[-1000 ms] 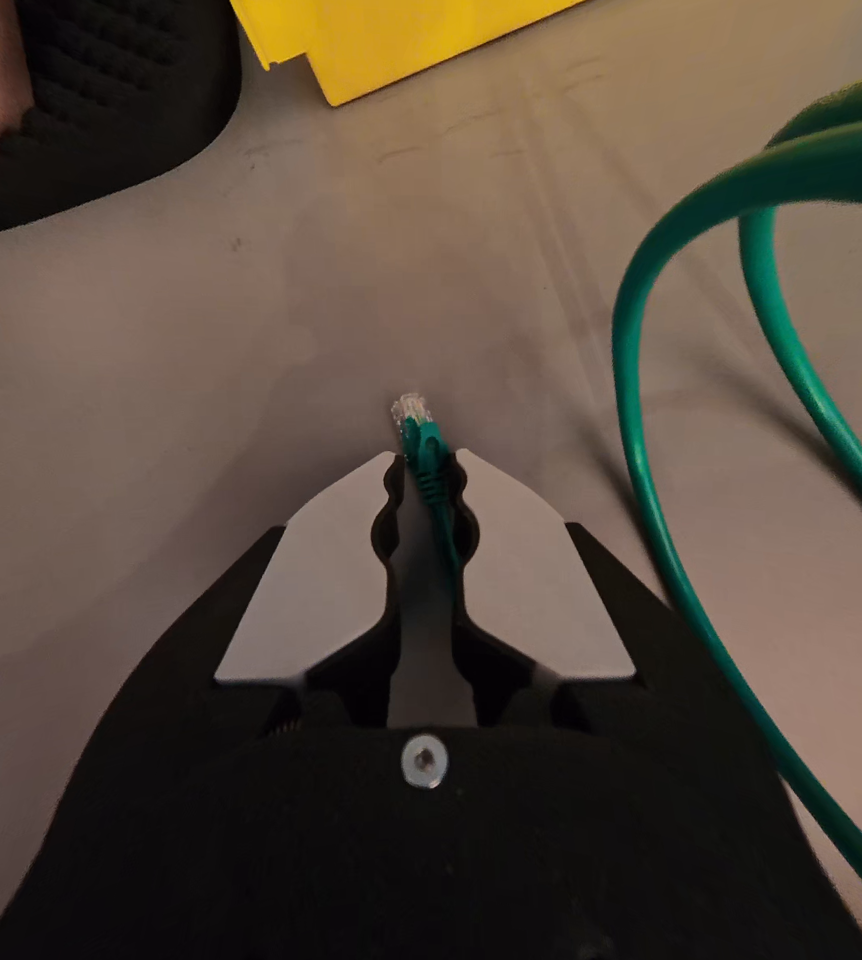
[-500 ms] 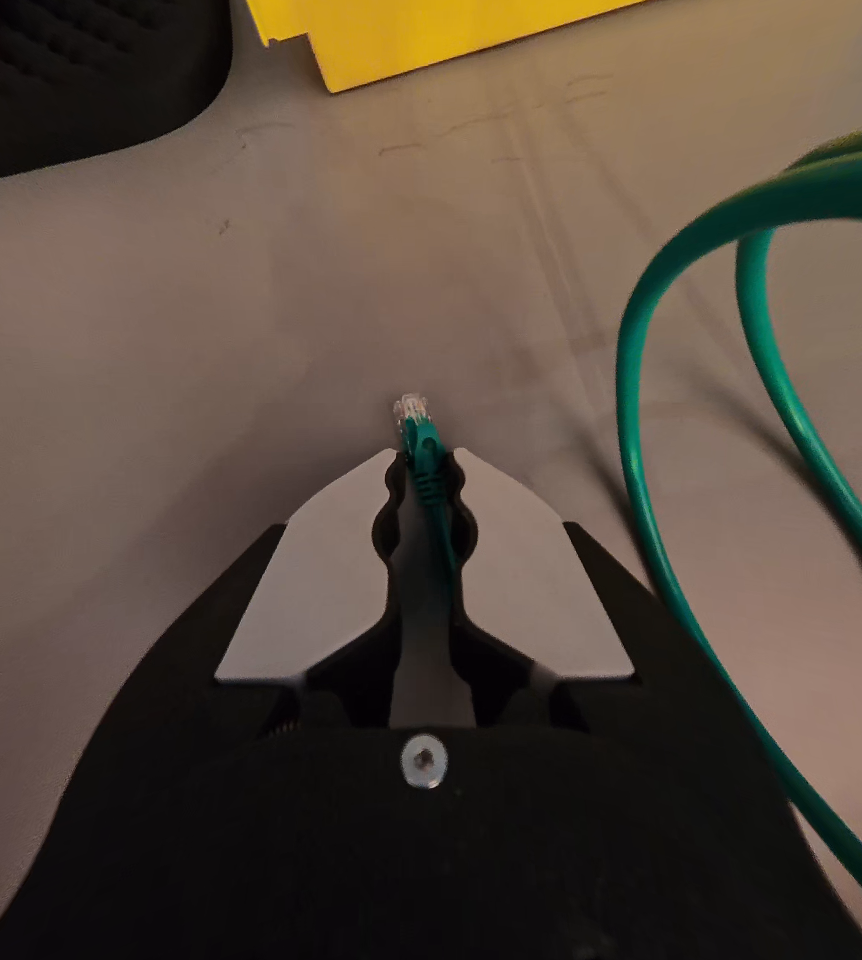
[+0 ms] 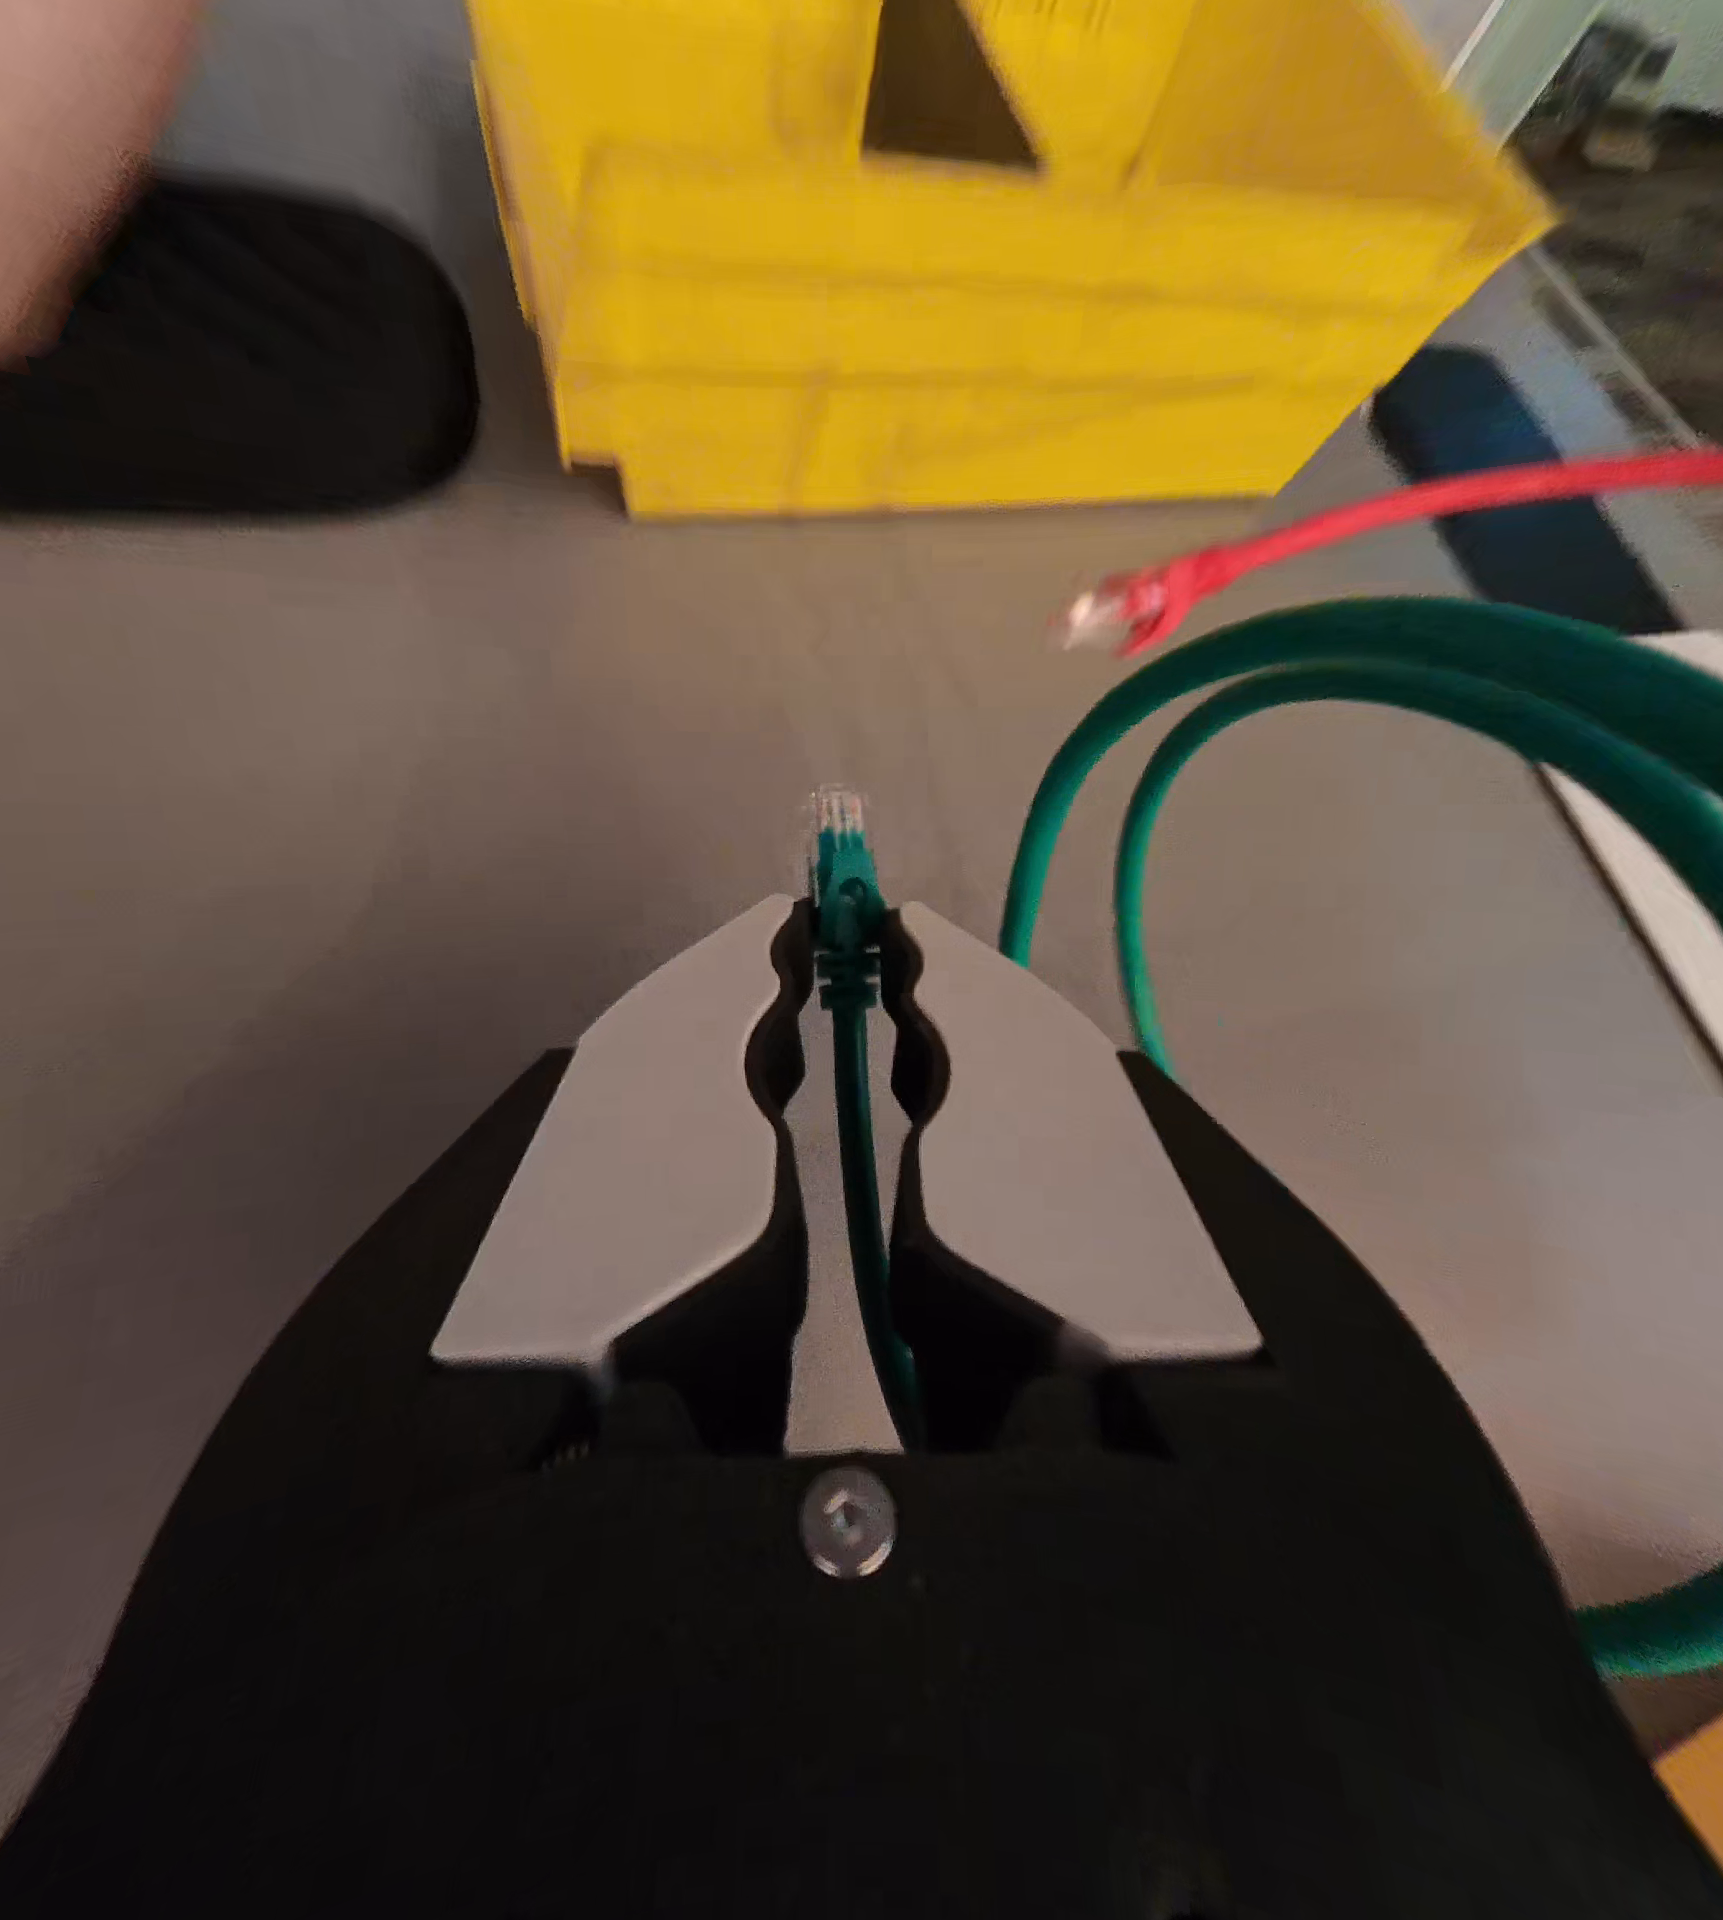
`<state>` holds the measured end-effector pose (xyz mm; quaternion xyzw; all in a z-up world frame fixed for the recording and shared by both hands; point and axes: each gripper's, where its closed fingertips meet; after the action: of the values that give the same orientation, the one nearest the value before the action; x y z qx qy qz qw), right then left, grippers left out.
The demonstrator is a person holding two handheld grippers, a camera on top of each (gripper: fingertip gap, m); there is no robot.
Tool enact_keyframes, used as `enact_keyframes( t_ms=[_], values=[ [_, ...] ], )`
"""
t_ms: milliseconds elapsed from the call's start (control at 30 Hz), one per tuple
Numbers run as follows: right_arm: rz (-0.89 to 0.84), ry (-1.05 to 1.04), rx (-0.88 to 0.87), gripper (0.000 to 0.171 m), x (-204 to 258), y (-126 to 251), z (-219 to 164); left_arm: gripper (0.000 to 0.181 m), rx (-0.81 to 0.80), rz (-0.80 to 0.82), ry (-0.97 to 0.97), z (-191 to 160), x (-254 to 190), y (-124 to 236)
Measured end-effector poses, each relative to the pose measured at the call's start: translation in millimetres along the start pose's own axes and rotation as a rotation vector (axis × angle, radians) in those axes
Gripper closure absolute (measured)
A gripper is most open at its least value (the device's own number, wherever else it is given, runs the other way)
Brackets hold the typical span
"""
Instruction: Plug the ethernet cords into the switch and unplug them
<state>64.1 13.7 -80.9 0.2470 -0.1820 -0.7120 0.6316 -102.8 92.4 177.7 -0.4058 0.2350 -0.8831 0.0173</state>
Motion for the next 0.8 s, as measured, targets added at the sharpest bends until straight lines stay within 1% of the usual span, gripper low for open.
enact_keyframes(
  t_ms=[67,200,233,333,400,467,533,600,700,800],
  values=[
    [-0.012,-0.014,-0.09,0.157,-6.3,23.0,26.4,0.151,-0.003,-0.011,-0.016,0.8,-5.5,-1.3],
    [-0.099,-0.05,-0.267,0.158,-30.5,77.8,77.8,0.151,-0.005,-0.028,-0.044,1.7,-15.1,-3.3],
    [-0.129,-0.061,-0.291,0.158,-37.2,91.2,88.4,0.151,-0.007,-0.031,-0.053,2.2,-17.4,-3.7],
    [-0.29,-0.069,-0.294,0.157,-61.9,127.5,108.4,0.151,-0.012,-0.047,-0.078,4.6,-25.7,-4.8],
    [-0.33,-0.094,-0.311,0.157,-67.1,143.4,120.6,0.151,-0.018,-0.064,-0.09,7.3,-33.5,-5.6],
    [-0.346,-0.124,-0.319,0.157,-66.7,152.8,129.3,0.151,-0.024,-0.088,-0.108,10.6,-44.0,-6.4],
    [-0.41,-0.142,-0.259,0.157,-68.8,160.8,128.1,0.151,-0.024,-0.111,-0.139,13.1,-55.7,-7.7],
    [-0.45,-0.143,-0.241,0.157,-65.9,168.6,129.9,0.151,-0.018,-0.131,-0.17,14.7,-67.5,-9.2],
    [-0.406,-0.151,-0.218,0.157,-52.2,163.1,131.6,0.151,-0.016,-0.16,-0.226,18.9,-87.5,-10.4],
    [-0.429,-0.129,-0.134,0.157,-49.4,150.9,126.9,0.151,-0.021,-0.195,-0.263,26.4,-110.7,-10.3]
  ],
)
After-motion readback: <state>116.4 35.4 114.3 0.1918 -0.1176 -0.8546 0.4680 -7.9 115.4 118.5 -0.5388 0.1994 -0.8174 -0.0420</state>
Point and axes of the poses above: each gripper's, where its closed fingertips meet, y back along the fingers, z out of its top, x = y × z across the jaws, and after that the axes turned 9 degrees about z, right-handed
